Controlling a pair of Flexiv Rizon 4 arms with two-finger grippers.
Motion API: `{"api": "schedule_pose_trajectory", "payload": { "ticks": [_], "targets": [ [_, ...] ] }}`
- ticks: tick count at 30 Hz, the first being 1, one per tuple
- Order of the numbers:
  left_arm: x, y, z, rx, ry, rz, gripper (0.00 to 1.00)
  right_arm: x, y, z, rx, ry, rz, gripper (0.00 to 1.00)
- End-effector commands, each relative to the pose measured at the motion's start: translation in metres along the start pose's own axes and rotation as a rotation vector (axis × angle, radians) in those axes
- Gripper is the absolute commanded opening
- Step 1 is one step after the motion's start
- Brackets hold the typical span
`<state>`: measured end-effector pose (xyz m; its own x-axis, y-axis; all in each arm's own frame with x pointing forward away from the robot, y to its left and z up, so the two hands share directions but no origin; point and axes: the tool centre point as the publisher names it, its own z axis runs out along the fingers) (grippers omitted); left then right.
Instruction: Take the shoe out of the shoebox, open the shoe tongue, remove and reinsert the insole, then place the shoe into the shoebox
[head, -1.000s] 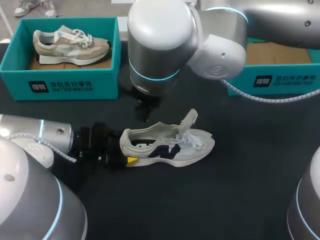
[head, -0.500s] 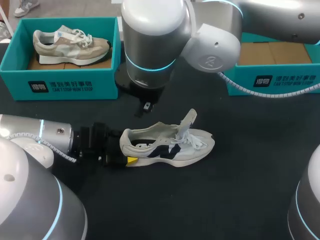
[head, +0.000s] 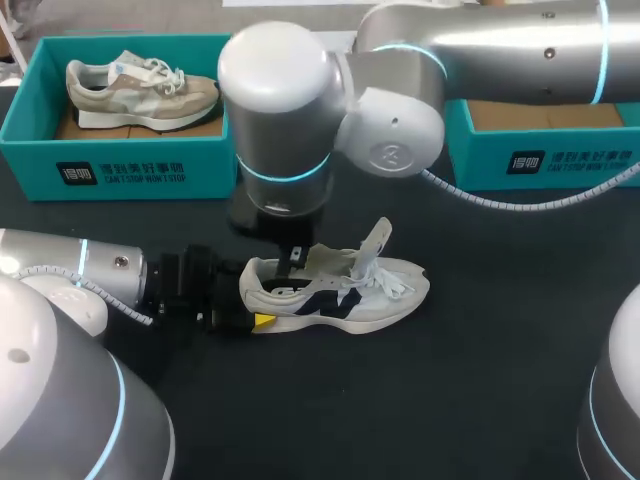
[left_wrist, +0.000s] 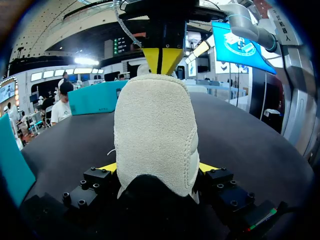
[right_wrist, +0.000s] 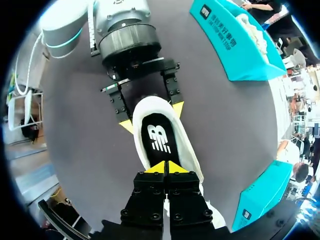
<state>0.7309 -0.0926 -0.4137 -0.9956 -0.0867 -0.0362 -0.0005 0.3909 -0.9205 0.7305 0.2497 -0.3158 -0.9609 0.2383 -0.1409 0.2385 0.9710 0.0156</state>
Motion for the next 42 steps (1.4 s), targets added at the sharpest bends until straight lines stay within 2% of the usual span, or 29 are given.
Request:
{"api": "schedule_pose_trajectory", "payload": {
  "ticks": [1,9,12,19,20,21,22,28,36,42],
  "targets": [
    [0.000,0.000,0.001,-0.004,0.001,0.000,0.00,-0.002,0.002,0.018,-0.002,0.045,-0.024,0.00],
    [0.000,0.000,0.001,-0.004,0.001,0.000,0.00,-0.009,0.005,0.042,0.015,0.111,-0.106,0.00],
    [0.000,0.000,0.001,-0.004,0.001,0.000,0.00,-0.009,-0.001,0.052,0.028,0.124,-0.107,0.00],
    [0.000,0.000,0.001,-0.004,0.001,0.000,0.00,-0.007,-0.013,0.055,0.020,0.092,-0.105,0.00],
    [0.000,0.000,0.001,-0.004,0.001,0.000,0.00,-0.007,-0.014,0.056,0.030,0.088,-0.102,0.05],
    [0.000,0.000,0.001,-0.004,0.001,0.000,0.00,-0.007,-0.015,0.057,0.033,0.083,-0.102,0.29],
    [0.000,0.000,0.001,-0.004,0.001,0.000,0.00,-0.008,-0.016,0.058,0.035,0.075,-0.097,0.33],
    [0.000,0.000,0.001,-0.004,0.001,0.000,0.00,-0.011,-0.019,0.061,0.039,0.049,-0.083,0.36],
    [0.000,0.000,0.001,-0.004,0.001,0.000,0.00,-0.008,-0.010,0.082,0.015,0.058,-0.131,0.41],
    [0.000,0.000,0.001,-0.004,0.001,0.000,0.00,-0.002,-0.010,0.094,0.028,0.083,-0.148,0.39]
  ]
}}
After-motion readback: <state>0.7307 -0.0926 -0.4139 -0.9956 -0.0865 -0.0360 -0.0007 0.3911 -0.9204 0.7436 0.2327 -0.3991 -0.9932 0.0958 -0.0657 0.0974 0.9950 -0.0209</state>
